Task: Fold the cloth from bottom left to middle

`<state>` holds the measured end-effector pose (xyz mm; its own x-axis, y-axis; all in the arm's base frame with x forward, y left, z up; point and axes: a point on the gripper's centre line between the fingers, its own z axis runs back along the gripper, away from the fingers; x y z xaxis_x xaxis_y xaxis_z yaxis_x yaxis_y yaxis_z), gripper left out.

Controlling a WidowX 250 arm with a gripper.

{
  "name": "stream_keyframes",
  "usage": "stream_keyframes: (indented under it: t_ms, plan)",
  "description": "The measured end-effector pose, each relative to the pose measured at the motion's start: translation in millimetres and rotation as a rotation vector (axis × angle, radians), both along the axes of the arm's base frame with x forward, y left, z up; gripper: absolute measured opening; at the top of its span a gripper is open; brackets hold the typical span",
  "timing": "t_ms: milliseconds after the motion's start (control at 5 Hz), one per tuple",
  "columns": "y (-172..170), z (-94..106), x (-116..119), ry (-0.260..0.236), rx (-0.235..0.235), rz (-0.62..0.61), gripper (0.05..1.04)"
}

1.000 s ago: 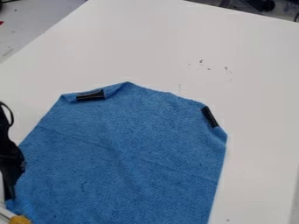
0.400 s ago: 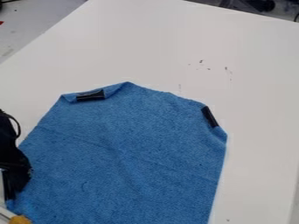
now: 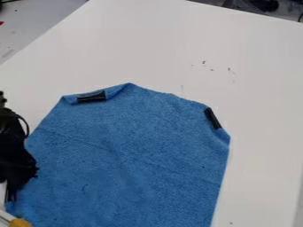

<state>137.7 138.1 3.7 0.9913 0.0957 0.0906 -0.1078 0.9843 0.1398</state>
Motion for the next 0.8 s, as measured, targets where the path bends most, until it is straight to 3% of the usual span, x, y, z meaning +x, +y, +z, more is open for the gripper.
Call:
stream_keyframes:
  t_ms: [200, 400, 800]
  plan:
    - [5.7, 2.2, 12.9, 0.01, -0.003, -0.026, 0.241]
    - [2.8, 20.4, 35.5, -0.011, 0.016, -0.047, 0.104]
    - [-29.3, 55.7, 91.7, -0.014, 0.037, -0.11, 0.061]
